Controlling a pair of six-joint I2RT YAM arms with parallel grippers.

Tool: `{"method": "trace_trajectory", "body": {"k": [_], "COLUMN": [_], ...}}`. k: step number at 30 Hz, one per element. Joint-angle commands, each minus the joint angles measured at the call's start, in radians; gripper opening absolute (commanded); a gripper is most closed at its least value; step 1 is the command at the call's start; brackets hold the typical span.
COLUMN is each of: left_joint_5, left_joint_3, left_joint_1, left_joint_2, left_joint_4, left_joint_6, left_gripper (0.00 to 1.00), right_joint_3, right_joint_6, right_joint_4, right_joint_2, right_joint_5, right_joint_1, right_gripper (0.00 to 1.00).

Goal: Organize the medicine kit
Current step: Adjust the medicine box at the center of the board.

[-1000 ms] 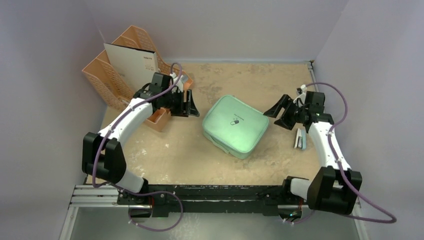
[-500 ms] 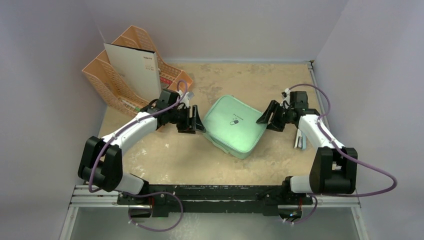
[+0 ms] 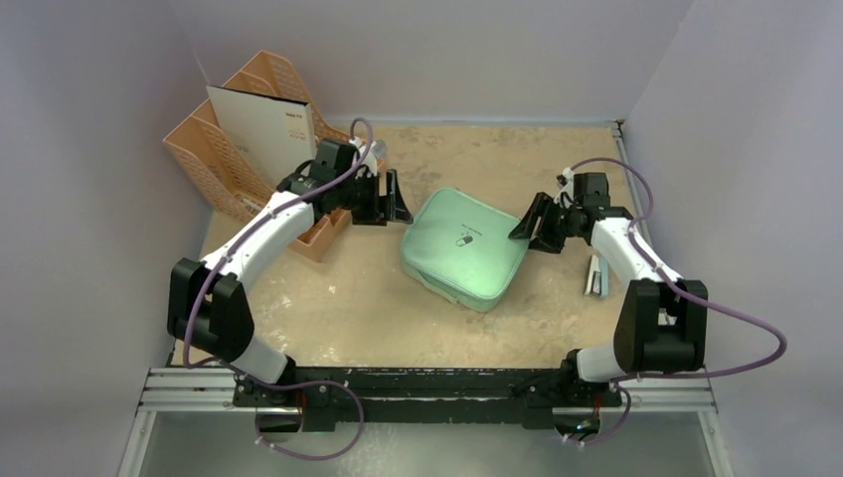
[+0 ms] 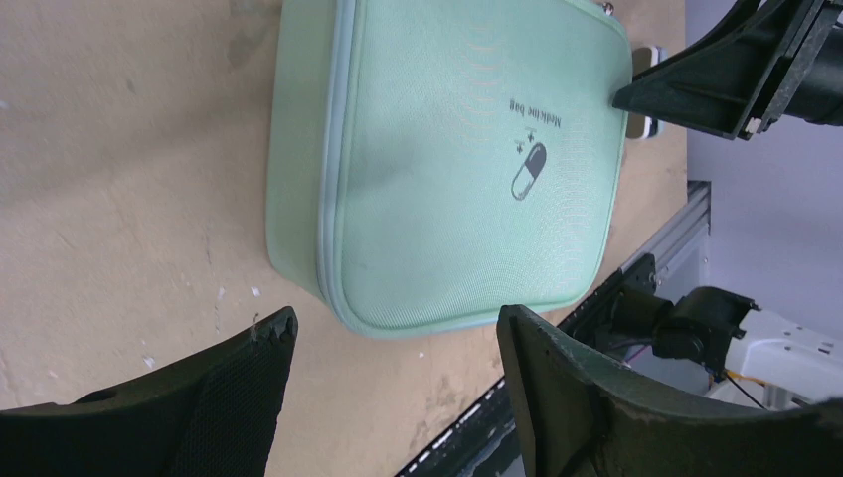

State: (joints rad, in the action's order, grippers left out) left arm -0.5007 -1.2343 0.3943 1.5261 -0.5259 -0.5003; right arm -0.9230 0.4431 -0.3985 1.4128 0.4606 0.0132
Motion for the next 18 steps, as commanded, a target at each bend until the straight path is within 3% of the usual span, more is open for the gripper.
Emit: {"method": "trace_trajectory", "body": {"k": [1, 11, 18], "left_joint_5": [0.020, -0.013, -0.106], "left_joint_3": [-0.114, -0.192, -0.160], "left_joint_1": [-0.013, -0.015, -0.014], "left_joint_2": [0.099, 0.228, 0.279], "left_joint_4": [-0.086, -0.124, -0.066], "left_joint_6": [0.075, 0.129, 0.069], "left_gripper": [0.73, 0.75, 0.70], "right_joint_3": [-0.097, -0.286, -0.325], "right_joint_6": [-0.005, -0.028, -0.031], "right_joint_4": [0.049, -0.008, -0.127], "right_joint_2": [0.041, 0.197, 0.137], "right_joint_5": [0.010, 0.026, 0.002], "right_joint_1": [-0.005, -0.005, -0.005], "right_gripper": [0.61, 0.66, 0.75]}}
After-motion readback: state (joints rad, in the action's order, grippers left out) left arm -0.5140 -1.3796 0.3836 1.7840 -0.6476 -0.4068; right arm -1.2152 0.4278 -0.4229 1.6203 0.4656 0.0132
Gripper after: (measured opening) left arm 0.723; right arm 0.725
